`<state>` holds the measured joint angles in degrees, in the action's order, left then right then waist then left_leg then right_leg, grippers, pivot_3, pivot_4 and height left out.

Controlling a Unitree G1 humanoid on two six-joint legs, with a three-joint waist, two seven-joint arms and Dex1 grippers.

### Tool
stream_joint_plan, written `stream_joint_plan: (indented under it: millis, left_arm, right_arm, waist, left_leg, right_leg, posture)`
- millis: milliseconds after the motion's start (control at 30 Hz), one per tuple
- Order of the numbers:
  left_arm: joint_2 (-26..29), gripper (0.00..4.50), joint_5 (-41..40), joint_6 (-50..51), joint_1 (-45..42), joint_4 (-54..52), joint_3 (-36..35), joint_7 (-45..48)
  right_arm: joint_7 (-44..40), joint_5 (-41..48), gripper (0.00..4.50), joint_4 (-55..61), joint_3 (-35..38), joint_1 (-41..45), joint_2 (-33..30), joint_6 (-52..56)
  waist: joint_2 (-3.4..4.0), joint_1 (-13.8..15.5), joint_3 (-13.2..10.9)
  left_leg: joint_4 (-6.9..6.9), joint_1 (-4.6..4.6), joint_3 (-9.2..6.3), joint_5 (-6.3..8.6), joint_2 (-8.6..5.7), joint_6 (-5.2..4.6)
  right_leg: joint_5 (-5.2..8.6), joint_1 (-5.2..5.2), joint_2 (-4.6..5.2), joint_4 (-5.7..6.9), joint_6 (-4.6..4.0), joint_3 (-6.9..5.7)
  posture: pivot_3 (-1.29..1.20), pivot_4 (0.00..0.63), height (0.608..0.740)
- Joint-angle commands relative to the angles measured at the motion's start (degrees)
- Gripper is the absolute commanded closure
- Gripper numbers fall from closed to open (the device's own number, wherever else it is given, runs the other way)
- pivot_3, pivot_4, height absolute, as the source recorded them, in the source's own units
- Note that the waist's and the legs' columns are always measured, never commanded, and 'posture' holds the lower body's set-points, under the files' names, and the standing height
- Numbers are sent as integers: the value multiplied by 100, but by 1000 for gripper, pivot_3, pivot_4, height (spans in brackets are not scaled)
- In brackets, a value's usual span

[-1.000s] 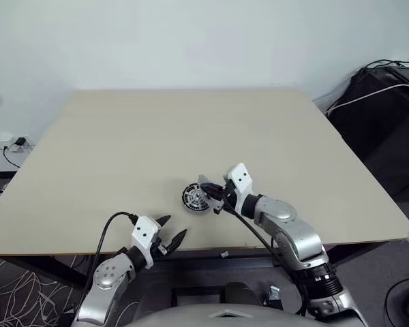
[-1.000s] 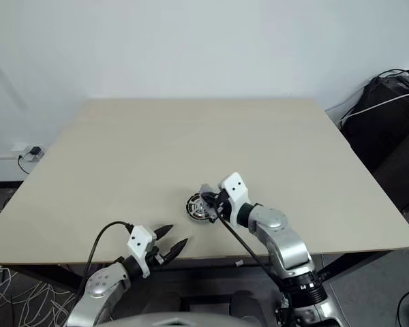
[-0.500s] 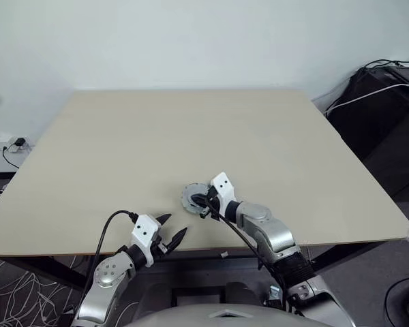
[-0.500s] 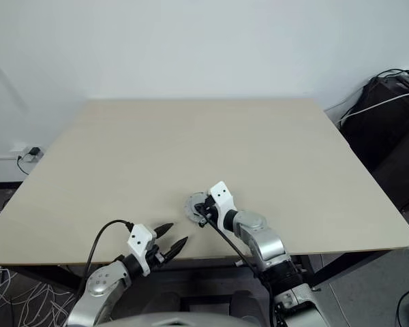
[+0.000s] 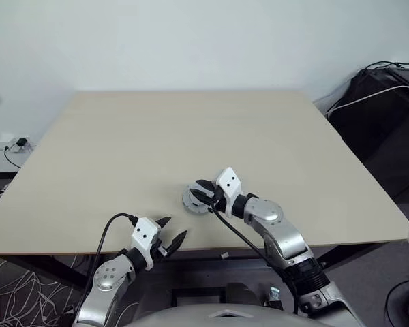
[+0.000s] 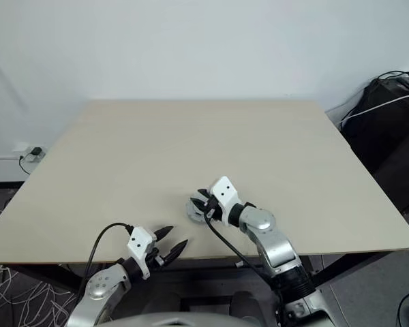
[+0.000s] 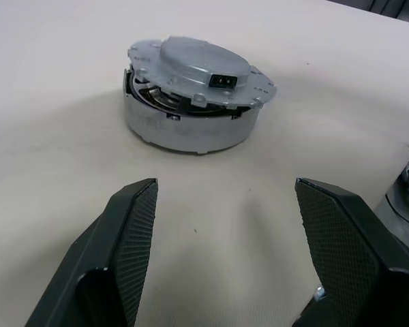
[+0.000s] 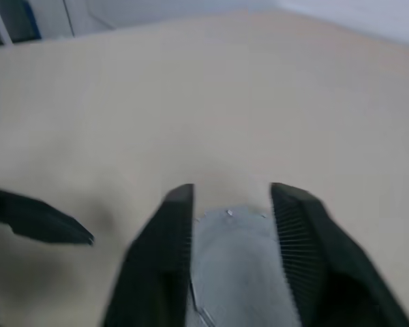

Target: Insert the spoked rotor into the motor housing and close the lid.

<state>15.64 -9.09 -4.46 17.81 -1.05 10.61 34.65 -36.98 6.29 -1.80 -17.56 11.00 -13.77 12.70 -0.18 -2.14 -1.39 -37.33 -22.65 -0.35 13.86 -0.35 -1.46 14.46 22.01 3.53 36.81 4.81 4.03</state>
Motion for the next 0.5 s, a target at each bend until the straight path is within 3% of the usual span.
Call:
stream_joint_plan:
  millis: [33,200,500]
  left_arm:
    - [-42,1098,-6,-129,-105,-91,6,-7]
    - [-48,1098,-16,-107,-110,-110,-31,-38]
    - [-33,1098,-43,-109,-17,-209,-93,-135]
  right_arm:
    - [-270,-93,1588,-415,-14,289,-63,-492]
    - [-678,-102,37,-1071,-40,610,-65,-771]
    - [-1025,-160,37,-1874,-17,992,57,-887]
  waist:
    - [0,-6,0]
    - [0,-1,0]
    - [1,2,0]
  left_leg:
    - [0,0,0,0,0,0]
    - [0,0,-1,-1,-6,-1]
    - [-1,4,-3,-1,-4,-1]
  right_leg:
    - [-2,0,0,0,-3,0]
    - [-2,1,-4,0,-4,0]
    - [-3,-5,-3,2,-4,0]
  posture:
    - [0,0,740]
    - [0,0,740]
    - [0,0,740]
